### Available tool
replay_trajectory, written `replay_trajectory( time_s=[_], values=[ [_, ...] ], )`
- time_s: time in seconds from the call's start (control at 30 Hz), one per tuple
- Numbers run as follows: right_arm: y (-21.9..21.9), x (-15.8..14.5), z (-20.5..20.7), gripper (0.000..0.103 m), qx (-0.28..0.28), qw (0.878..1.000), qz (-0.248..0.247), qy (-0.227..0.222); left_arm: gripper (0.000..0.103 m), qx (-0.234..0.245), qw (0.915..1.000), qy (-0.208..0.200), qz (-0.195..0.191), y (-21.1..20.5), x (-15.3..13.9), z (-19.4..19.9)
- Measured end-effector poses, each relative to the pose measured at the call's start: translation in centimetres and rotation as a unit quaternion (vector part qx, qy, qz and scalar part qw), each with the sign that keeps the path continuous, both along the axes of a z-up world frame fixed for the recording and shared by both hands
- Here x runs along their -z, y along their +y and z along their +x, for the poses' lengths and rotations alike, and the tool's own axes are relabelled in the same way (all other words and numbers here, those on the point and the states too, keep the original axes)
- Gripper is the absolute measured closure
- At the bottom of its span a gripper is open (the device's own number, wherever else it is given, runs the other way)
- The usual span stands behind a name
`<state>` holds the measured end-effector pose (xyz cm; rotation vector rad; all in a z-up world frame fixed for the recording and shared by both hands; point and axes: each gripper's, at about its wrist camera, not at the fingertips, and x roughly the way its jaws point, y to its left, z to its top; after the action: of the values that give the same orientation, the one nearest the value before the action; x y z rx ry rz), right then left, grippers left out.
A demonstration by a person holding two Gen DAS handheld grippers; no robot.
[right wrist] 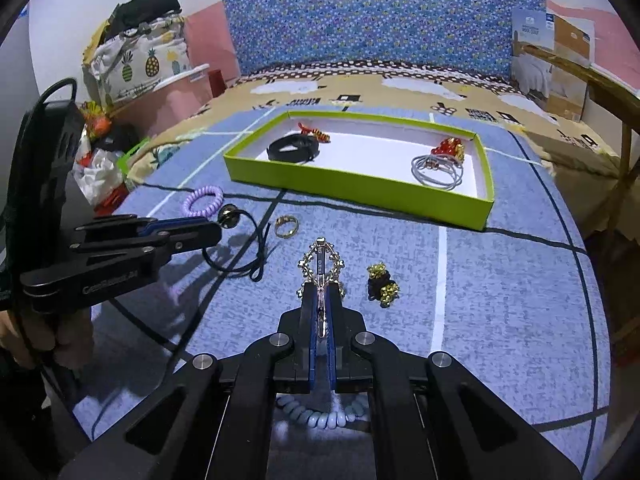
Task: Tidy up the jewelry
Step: 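Carry the black cord and gold brooch with both tools over the lime-green box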
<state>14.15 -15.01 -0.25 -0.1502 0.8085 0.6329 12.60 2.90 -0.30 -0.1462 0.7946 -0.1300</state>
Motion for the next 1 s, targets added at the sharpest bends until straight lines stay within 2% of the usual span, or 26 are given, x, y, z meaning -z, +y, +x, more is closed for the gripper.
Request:
replay_trajectory(
  time_s=[0.47, 1.0],
  values=[
    [-1.2, -1.7, -0.2, 0.100, 0.011, 1.000, 0.019, -0.018, 0.089, 0.010, 0.9994, -0.034, 0.002, -0.2, -2.3, -0.9],
    [-2.4, -2.9, 1.7, 0.100, 0.029, 0.999, 0.024, -0.030, 0.089, 0.010, 0.9989, -0.044, 0.010, 0.3, -3.4, 1.1]
  ],
)
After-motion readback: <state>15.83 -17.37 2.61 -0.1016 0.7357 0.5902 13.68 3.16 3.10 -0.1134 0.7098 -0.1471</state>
